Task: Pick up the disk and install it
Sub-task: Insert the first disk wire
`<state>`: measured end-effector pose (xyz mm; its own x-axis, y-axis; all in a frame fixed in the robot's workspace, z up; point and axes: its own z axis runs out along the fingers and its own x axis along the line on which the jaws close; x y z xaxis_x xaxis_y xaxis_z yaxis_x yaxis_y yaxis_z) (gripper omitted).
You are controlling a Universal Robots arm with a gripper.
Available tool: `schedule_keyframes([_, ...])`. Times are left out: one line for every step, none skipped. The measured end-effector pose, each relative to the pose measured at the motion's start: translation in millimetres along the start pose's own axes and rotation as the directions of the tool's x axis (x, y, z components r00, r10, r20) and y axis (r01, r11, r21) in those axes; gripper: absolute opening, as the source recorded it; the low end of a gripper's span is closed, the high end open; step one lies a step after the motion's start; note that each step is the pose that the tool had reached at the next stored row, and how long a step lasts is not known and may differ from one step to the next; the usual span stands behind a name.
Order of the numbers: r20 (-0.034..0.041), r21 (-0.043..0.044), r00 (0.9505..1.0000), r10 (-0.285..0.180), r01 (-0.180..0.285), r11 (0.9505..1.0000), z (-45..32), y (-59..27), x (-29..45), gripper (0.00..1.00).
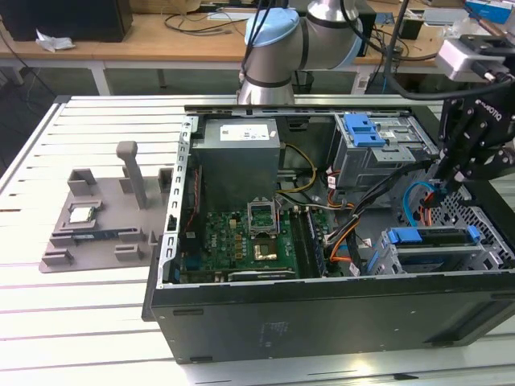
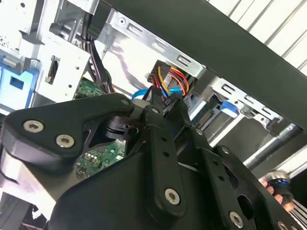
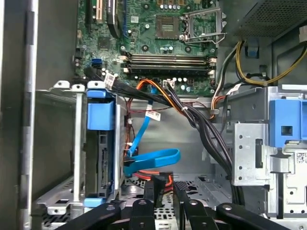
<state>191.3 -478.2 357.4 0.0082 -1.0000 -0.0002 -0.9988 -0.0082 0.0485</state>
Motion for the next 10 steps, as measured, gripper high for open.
schedule_keyframes([-0.0027,0.0,1.0,0.0,0.0,1.0,1.8,-0.1,0.0,0.3])
schedule_keyframes([-0.0049,0.0,1.0,0.0,0.0,1.0,3.2,-0.3,0.0,0.3])
schedule_keyframes([-0.0086,0.0,1.0,0.0,0.0,1.0,4.6,-0.4,0.5,0.3])
schedule_keyframes([-0.019,0.0,0.9998,0.001,-0.001,1.0,5.0,-0.4,1.4,0.3])
schedule_keyframes([-0.019,-0.0001,0.9998,0.001,-0.001,1.0,5.0,-0.4,1.4,0.3])
schedule_keyframes([-0.0189,-0.0001,0.9998,0.001,-0.001,1.0,5.1,-0.3,1.4,0.3])
schedule_keyframes([-0.0189,-0.0001,0.9998,0.001,-0.001,1.0,5.1,-0.3,1.4,0.3])
schedule_keyframes([-0.019,-0.0001,0.9998,0.001,-0.001,1.0,5.1,-0.4,1.4,0.22])
schedule_keyframes([-0.0189,-0.0001,0.9998,0.001,-0.001,1.0,5.1,-0.4,1.4,0.17])
schedule_keyframes([-0.0191,-0.0001,0.9998,0.001,-0.001,1.0,5.1,-0.3,1.4,0.17])
